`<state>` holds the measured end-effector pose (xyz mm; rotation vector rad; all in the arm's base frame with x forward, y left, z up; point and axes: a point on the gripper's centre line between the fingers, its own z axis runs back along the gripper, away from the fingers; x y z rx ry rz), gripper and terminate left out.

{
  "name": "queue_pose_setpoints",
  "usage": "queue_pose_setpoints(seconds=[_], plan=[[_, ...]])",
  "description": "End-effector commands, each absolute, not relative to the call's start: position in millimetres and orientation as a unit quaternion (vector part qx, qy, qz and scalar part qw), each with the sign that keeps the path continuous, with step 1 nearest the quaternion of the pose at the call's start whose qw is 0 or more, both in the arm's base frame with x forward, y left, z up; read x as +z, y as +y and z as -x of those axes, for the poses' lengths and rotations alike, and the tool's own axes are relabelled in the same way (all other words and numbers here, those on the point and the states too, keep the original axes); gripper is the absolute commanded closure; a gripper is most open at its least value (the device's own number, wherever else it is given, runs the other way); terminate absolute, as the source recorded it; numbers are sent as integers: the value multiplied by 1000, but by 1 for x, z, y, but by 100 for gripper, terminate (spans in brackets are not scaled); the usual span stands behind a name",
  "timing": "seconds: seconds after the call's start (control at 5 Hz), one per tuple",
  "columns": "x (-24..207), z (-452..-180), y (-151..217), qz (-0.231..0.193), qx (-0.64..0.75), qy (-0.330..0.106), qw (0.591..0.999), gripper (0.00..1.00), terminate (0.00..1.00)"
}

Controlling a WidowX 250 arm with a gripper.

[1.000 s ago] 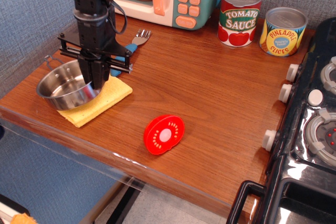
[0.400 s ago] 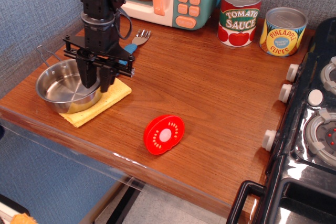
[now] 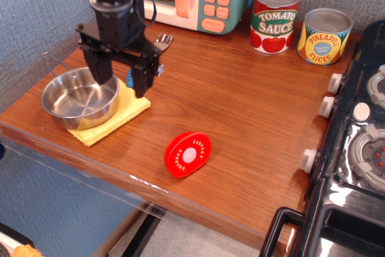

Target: Place the metal pot on the yellow cloth.

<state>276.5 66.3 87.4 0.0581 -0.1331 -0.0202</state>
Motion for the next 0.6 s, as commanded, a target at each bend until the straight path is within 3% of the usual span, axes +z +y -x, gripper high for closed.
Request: queue_pose_setpoints(seconds=[0.0, 0.2, 0.4], plan=[[106, -263, 41, -15, -68, -92, 993, 0, 0], [106, -263, 41, -15, -68, -92, 993, 0, 0], [106, -263, 41, -15, -68, -92, 993, 0, 100]])
